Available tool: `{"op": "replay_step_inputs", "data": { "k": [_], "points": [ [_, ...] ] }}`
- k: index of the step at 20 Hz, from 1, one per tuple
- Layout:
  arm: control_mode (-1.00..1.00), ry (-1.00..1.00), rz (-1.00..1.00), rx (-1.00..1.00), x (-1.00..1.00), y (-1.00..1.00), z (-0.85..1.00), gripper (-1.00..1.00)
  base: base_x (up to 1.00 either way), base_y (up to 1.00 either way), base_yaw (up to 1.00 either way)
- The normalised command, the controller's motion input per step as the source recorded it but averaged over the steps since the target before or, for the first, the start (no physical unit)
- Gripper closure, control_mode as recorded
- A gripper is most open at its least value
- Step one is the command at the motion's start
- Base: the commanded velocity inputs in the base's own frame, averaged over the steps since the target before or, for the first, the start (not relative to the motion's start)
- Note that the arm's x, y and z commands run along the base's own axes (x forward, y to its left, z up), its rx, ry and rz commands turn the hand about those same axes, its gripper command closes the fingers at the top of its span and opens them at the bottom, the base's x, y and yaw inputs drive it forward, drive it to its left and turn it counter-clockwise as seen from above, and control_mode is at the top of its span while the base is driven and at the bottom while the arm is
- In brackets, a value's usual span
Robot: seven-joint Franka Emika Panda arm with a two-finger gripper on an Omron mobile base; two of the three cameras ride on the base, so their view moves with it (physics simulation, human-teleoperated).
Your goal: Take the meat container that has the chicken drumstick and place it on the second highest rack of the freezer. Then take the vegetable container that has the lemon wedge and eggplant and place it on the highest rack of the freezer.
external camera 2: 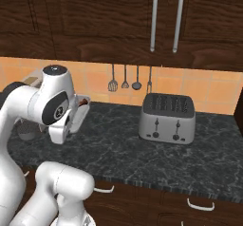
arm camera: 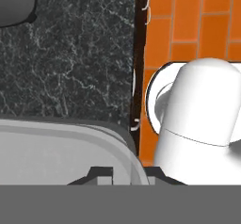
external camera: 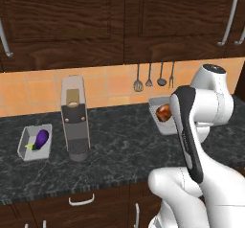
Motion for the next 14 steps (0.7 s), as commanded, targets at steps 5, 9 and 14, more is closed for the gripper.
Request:
{"op": "replay_step_inputs", "data": {
  "k": [5, 9, 14],
  "points": [
    [-1.00, 0.00, 0.04, -0.01, -0.24, 0.03, 0.26, 1.00, 0.00, 0.00, 0.00],
    [-1.00, 0.00, 0.06, 0.00, -0.36, 0.00, 0.06, 1.00, 0.00, 0.00, 0.00],
    [-1.00, 0.00, 0.01, 0.00, -0.11, 0.15, 0.00, 1.00, 0.00, 0.00, 0.00]
  ]
}}
